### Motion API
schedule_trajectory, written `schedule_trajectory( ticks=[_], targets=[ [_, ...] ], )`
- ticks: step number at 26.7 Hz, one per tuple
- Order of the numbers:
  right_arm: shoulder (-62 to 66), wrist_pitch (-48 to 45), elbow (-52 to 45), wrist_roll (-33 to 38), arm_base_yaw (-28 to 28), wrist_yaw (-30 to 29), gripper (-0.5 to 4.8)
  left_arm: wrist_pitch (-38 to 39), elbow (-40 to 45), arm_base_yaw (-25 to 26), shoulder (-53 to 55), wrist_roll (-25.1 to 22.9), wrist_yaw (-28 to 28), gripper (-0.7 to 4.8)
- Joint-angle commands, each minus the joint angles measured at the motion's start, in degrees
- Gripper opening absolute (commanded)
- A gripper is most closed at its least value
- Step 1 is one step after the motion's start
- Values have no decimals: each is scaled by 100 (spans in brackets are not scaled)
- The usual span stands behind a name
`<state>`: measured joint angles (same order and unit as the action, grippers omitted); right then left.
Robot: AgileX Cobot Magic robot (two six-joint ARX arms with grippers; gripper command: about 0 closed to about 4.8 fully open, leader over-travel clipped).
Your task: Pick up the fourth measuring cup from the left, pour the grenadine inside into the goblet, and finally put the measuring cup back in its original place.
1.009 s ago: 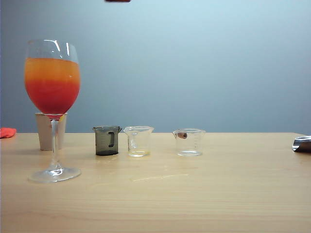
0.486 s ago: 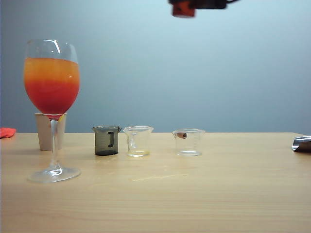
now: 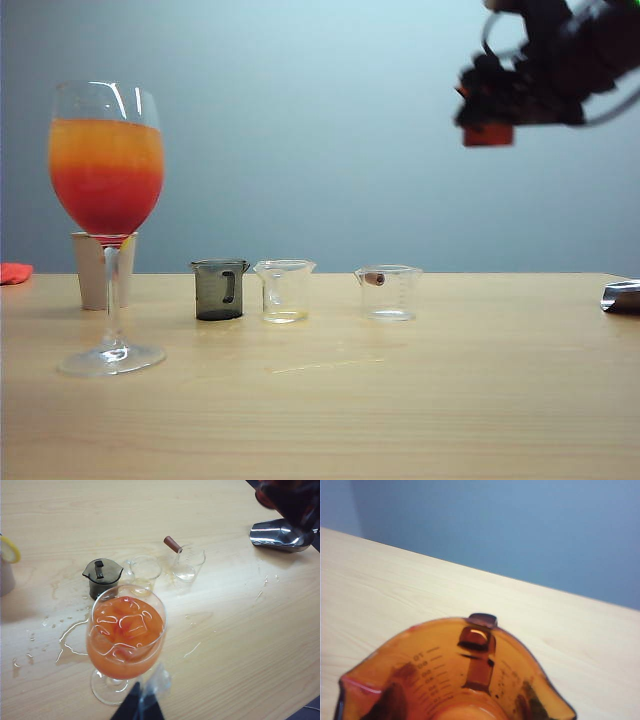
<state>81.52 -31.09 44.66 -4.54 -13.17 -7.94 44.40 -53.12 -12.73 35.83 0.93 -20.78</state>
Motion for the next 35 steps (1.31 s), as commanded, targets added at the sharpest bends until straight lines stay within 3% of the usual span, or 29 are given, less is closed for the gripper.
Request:
schedule_trajectory(
  ticks=[1,7,18,22,24,26,27,29,35],
  targets=[
    [197,-885,-345,-9,293,35,-5,-94,-20,0,-11,-7,2,-5],
    [1331,-1880,-378,28,577,17,-5,-197,-20,0,-9,-4,0,-5],
    [2789,-2653,-372,155,577,13,2,-339,-20,0,-4,-7,2,-5],
    [3036,-2647,-363,155,577,13,108,-341,-20,0,2,-7,4,-5],
    [3106,-2616,-363,157,575,11,243,-341,-20,0,2,-7,2,-5],
    [3106,-2573,-363,157,575,-59,321,-343,-20,0,2,-7,2,-5],
    [3106,-2570,-363,157,575,-129,322,-341,-20,0,2,-7,2,-5],
    [3106,-2531,-363,157,566,-269,390,-343,-20,0,2,-7,4,-5],
    [3104,-2159,-365,157,562,-278,403,-341,-20,0,2,-4,2,-5]
  ],
)
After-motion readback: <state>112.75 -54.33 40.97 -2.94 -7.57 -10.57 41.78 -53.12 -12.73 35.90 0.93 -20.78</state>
